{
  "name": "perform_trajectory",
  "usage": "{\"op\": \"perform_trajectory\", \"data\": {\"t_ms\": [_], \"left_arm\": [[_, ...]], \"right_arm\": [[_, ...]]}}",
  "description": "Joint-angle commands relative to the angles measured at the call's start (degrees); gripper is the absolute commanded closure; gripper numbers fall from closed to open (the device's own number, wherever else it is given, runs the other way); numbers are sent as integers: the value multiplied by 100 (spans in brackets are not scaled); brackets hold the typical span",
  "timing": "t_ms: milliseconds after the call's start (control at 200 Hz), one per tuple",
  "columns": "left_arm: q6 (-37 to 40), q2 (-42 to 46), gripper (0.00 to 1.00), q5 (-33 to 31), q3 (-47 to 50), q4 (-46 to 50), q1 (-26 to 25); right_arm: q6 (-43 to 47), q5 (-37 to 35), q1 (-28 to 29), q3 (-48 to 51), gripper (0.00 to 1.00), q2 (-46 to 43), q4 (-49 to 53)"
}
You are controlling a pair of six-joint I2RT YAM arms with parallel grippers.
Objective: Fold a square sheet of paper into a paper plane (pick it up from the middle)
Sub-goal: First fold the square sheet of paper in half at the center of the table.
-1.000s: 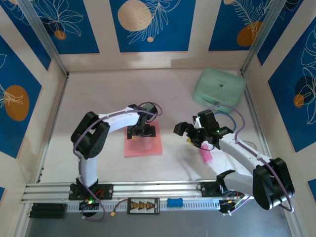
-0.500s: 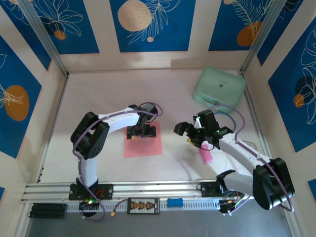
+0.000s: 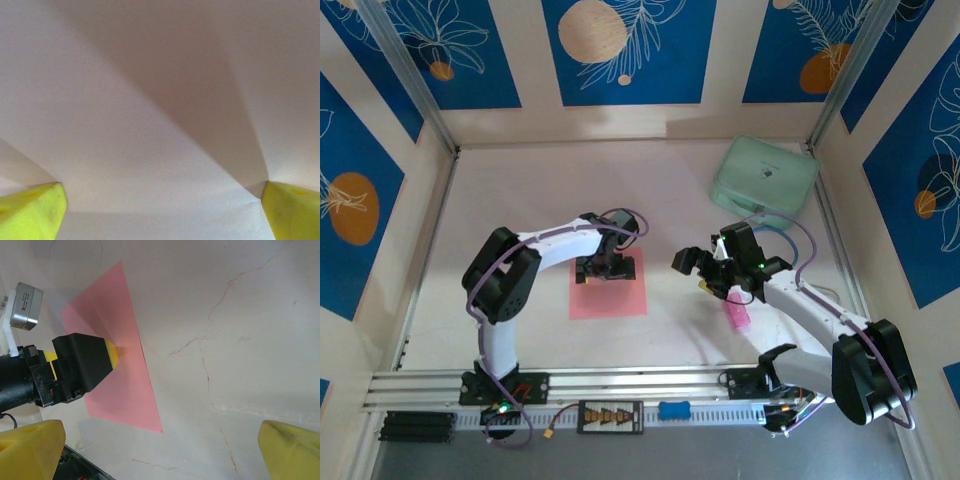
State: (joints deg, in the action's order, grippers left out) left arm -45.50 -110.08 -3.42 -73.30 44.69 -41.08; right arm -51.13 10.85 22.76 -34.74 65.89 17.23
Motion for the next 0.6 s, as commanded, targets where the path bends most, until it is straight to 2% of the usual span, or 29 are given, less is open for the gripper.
{"op": "perform_trajectory", "data": {"t_ms": [0, 165, 405, 590], "left_arm": [[-154, -9, 1, 216, 371, -6, -67], [-214, -57, 3, 289, 671, -196, -92], [-120, 22, 4, 189, 540, -152, -136], [15, 139, 18, 285, 502, -325, -142]], "right_arm": [[-72, 31, 35, 97, 1, -51, 6], [-95, 14, 35, 116, 1, -48, -16], [-99, 31, 37, 97, 1, -27, -36], [-112, 29, 46, 91, 1, -40, -49]]}}
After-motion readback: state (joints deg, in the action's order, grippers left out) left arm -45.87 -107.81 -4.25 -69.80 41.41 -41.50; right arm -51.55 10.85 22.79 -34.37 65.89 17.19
